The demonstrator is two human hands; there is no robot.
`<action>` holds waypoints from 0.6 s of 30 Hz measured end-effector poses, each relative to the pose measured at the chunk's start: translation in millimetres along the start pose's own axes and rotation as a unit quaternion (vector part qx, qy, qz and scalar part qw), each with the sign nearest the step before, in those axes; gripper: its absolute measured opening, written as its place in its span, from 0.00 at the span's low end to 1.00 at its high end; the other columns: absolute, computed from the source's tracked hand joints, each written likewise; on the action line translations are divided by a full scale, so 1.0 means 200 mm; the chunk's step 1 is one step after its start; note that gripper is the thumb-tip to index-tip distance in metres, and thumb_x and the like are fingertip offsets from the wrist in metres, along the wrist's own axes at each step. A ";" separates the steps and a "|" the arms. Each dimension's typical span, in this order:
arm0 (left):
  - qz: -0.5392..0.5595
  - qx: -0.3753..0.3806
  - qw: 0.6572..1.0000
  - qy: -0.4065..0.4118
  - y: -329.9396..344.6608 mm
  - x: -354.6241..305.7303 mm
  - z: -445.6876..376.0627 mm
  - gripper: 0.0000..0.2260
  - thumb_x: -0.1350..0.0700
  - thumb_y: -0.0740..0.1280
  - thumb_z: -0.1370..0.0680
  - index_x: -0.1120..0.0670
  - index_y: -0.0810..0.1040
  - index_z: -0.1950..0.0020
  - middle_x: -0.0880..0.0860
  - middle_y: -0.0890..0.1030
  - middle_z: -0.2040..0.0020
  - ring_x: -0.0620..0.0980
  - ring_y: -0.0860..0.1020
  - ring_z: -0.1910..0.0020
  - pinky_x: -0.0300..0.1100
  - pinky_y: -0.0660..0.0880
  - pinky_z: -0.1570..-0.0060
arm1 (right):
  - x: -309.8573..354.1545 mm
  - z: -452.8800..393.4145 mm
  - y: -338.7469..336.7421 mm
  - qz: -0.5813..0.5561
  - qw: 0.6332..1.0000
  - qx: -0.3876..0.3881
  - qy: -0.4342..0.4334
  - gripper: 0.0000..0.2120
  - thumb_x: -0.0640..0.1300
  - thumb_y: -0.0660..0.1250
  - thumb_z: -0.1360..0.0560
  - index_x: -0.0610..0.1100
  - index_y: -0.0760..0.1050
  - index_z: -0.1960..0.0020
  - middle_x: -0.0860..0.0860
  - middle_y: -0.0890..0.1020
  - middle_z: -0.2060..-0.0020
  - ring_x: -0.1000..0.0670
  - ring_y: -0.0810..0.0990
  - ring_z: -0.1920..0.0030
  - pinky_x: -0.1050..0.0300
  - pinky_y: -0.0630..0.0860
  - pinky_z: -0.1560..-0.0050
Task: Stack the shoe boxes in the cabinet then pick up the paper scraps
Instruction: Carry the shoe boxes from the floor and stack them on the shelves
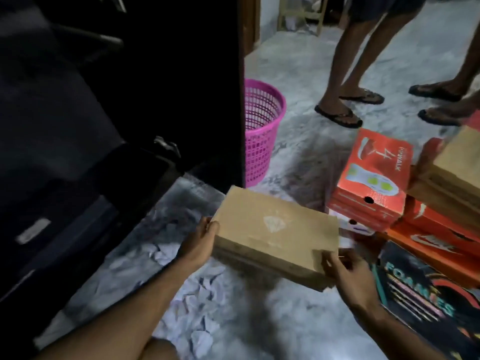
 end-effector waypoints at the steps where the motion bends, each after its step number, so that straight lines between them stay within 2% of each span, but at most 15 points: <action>1: 0.009 -0.032 0.999 -0.009 -0.11 0.05 0.00 0.14 0.40 0.57 0.22 0.48 0.75 0.53 0.54 0.79 0.54 0.59 0.79 0.48 0.58 0.76 0.41 | 0.08 0.00 0.09 0.001 0.999 0.025 -0.022 0.16 0.57 0.67 0.23 0.47 0.81 0.44 0.49 0.87 0.54 0.48 0.86 0.56 0.43 0.84 0.52; 2: 0.017 -0.068 0.997 -0.020 -0.23 0.09 0.01 0.16 0.41 0.57 0.20 0.51 0.76 0.52 0.57 0.80 0.52 0.60 0.79 0.47 0.57 0.75 0.41 | 0.17 0.01 0.18 0.000 0.998 0.053 -0.047 0.13 0.53 0.68 0.22 0.47 0.80 0.43 0.49 0.87 0.55 0.51 0.86 0.58 0.47 0.82 0.55; 4: 0.047 -0.146 0.986 -0.057 -0.44 0.20 0.02 0.20 0.42 0.56 0.18 0.56 0.78 0.43 0.63 0.79 0.40 0.63 0.77 0.39 0.54 0.72 0.37 | 0.34 0.03 0.36 -0.011 0.988 0.114 -0.101 0.10 0.47 0.68 0.20 0.46 0.80 0.41 0.49 0.88 0.53 0.56 0.85 0.60 0.57 0.78 0.59; 6: 0.112 -0.230 0.962 -0.094 -0.62 0.32 0.06 0.25 0.41 0.58 0.18 0.59 0.77 0.33 0.63 0.77 0.32 0.63 0.75 0.34 0.53 0.71 0.34 | 0.53 0.08 0.53 -0.017 0.971 0.184 -0.153 0.15 0.49 0.68 0.20 0.50 0.79 0.35 0.52 0.86 0.46 0.57 0.85 0.54 0.61 0.77 0.58; 8: 0.197 -0.317 0.922 -0.106 -0.78 0.44 0.09 0.28 0.38 0.60 0.21 0.58 0.77 0.33 0.64 0.76 0.31 0.62 0.75 0.34 0.56 0.72 0.34 | 0.73 0.15 0.71 -0.029 0.949 0.247 -0.193 0.17 0.49 0.67 0.20 0.58 0.76 0.32 0.56 0.84 0.41 0.57 0.84 0.48 0.62 0.79 0.53; 10: 0.239 -0.386 0.884 -0.113 -0.93 0.53 0.14 0.26 0.42 0.60 0.18 0.57 0.71 0.25 0.62 0.71 0.26 0.63 0.71 0.29 0.56 0.67 0.30 | 0.97 0.21 0.87 -0.044 0.927 0.297 -0.224 0.17 0.49 0.67 0.19 0.70 0.73 0.37 0.63 0.85 0.44 0.61 0.84 0.48 0.64 0.80 0.50; 11: 0.250 -0.421 0.863 -0.122 -1.00 0.57 0.16 0.26 0.44 0.59 0.16 0.56 0.66 0.21 0.62 0.68 0.23 0.63 0.67 0.27 0.56 0.65 0.28 | 1.08 0.24 0.95 -0.047 0.918 0.316 -0.234 0.17 0.50 0.68 0.20 0.73 0.71 0.40 0.64 0.85 0.46 0.62 0.84 0.48 0.61 0.81 0.48; 12: 0.260 -0.455 0.842 -0.131 -1.06 0.61 0.17 0.27 0.44 0.58 0.16 0.56 0.63 0.20 0.63 0.66 0.22 0.64 0.66 0.25 0.56 0.63 0.27 | 1.18 0.27 1.03 -0.051 0.909 0.335 -0.245 0.17 0.52 0.68 0.21 0.74 0.72 0.41 0.62 0.85 0.46 0.60 0.85 0.48 0.55 0.83 0.46; 14: 0.288 -0.518 0.797 -0.119 -1.19 0.68 0.21 0.27 0.45 0.58 0.16 0.60 0.65 0.22 0.66 0.68 0.24 0.65 0.67 0.26 0.54 0.65 0.28 | 1.33 0.30 1.22 -0.077 0.889 0.370 -0.258 0.18 0.49 0.67 0.19 0.65 0.74 0.33 0.56 0.86 0.44 0.51 0.87 0.46 0.44 0.84 0.44; 15: 0.309 -0.544 0.772 -0.115 -1.24 0.72 0.22 0.26 0.47 0.59 0.16 0.62 0.66 0.23 0.67 0.70 0.26 0.65 0.68 0.28 0.51 0.66 0.30 | 1.39 0.30 1.34 -0.095 0.883 0.388 -0.248 0.19 0.44 0.65 0.17 0.57 0.73 0.28 0.55 0.86 0.43 0.52 0.86 0.45 0.47 0.83 0.43; 16: 0.331 -0.572 0.743 -0.107 -1.29 0.75 0.24 0.25 0.50 0.59 0.16 0.64 0.66 0.24 0.67 0.70 0.26 0.65 0.69 0.28 0.49 0.67 0.32 | 1.46 0.30 1.47 -0.108 0.878 0.401 -0.239 0.19 0.41 0.64 0.16 0.51 0.71 0.26 0.53 0.85 0.43 0.57 0.86 0.46 0.53 0.82 0.43; 17: 0.353 -0.590 0.718 -0.106 -1.33 0.79 0.25 0.23 0.52 0.59 0.15 0.65 0.66 0.24 0.67 0.70 0.27 0.64 0.70 0.28 0.47 0.67 0.33 | 1.52 0.29 1.61 -0.109 0.875 0.404 -0.245 0.18 0.41 0.65 0.16 0.49 0.72 0.27 0.52 0.84 0.43 0.61 0.85 0.47 0.55 0.80 0.40; 18: 0.371 -0.610 0.692 -0.106 -1.37 0.82 0.27 0.23 0.53 0.59 0.15 0.64 0.65 0.23 0.66 0.70 0.26 0.64 0.69 0.28 0.48 0.67 0.33 | 1.58 0.28 1.75 -0.092 0.874 0.399 -0.263 0.19 0.46 0.67 0.18 0.52 0.73 0.28 0.54 0.85 0.43 0.61 0.85 0.46 0.53 0.79 0.35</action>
Point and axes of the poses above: each hand's wrist, its own z-axis away from the middle knuckle, its own y-axis out of the palm, x = y × z, the point moved 6 cm from there along -z, towards the middle knuckle
